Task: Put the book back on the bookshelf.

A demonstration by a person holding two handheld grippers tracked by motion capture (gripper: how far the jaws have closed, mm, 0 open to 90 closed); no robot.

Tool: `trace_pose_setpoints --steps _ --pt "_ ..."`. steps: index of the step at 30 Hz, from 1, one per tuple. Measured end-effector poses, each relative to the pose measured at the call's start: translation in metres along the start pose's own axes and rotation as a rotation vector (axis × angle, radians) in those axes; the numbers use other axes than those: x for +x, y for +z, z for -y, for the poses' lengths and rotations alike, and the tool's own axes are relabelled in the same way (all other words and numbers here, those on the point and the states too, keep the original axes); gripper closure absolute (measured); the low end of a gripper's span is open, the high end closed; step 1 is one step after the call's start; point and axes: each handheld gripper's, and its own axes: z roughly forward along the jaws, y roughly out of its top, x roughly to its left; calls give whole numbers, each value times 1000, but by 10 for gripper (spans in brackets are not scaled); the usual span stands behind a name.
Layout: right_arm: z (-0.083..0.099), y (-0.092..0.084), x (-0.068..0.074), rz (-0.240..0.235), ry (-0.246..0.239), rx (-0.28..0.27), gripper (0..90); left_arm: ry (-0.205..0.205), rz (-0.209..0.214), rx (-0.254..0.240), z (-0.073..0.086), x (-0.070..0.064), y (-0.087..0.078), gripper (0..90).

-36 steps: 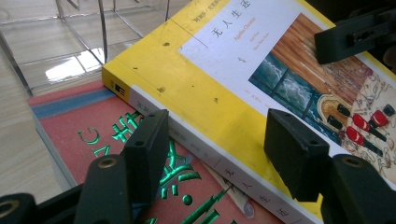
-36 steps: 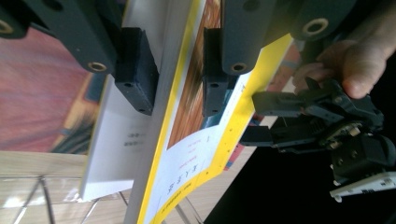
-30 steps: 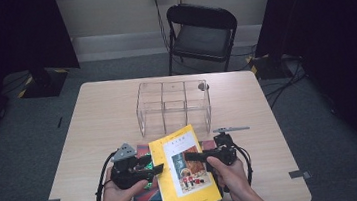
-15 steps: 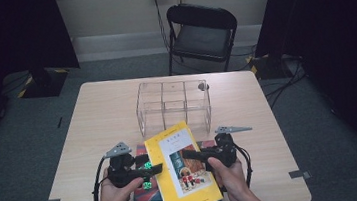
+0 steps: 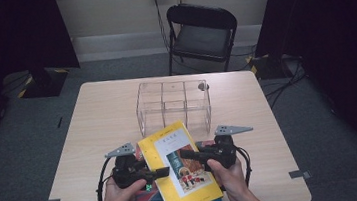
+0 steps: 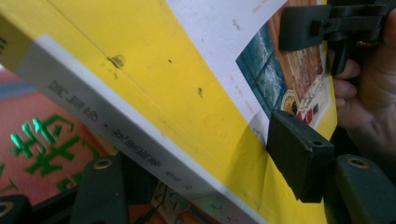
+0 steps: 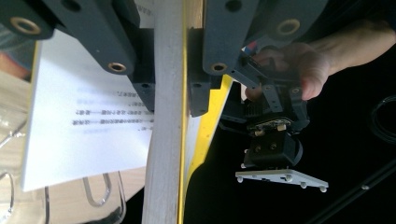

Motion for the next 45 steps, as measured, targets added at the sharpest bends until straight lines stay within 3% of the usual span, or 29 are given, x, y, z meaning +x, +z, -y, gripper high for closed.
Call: trace_pose_setpoints --steps 3,6,8,11,13,17,19,20,21,22,24,26,29,32,36,40,43,45 --pt "-8 -3 7 13 -33 -19 799 58 5 -30 -9 -7 -4 446" --pt "-16 -6 19 78 -100 -30 793 88 -6 -60 -17 -15 -9 527" --pt "-20 -9 23 77 -111 -44 793 106 10 -88 -24 -18 -14 579" --pt "-28 -13 26 76 -132 -75 794 150 -1 -106 -39 -24 -19 631" --pt "-33 -16 28 68 -145 -106 794 152 -2 -122 -46 -27 -22 673" --pt "-44 -20 34 66 -195 -150 781 238 -65 -151 -61 -39 -26 730" --pt "-46 -21 36 63 -213 -157 759 310 -101 -171 -66 -45 -28 753" --pt "-46 -22 36 60 -222 -161 746 340 -116 -164 -66 -48 -27 753" --pt "-45 -23 36 67 -227 -156 735 342 -115 -152 -65 -48 -27 754" --pt "-42 -23 36 75 -232 -152 716 335 -103 -157 -62 -49 -25 755" --pt "-36 -26 32 80 -234 -161 620 369 -93 -159 -59 -55 -22 753" --pt "-33 -30 30 99 -221 -160 519 382 -112 -154 -58 -63 -18 748" --pt "-31 -35 29 108 -225 -162 440 411 -127 -145 -56 -72 -14 741" --pt "-30 -44 29 120 -243 -184 412 388 -118 -149 -55 -73 -14 730" --pt "-32 -55 28 177 -262 -202 347 387 -114 -153 -53 -74 -14 726" --pt "-36 -55 25 143 -275 -178 303 357 -77 -178 -51 -74 -10 696" --pt "-36 -53 25 150 -277 -179 302 363 -92 -175 -51 -73 -4 670" --pt "-36 -52 26 150 -271 -180 309 342 -93 -184 -51 -73 -1 657"
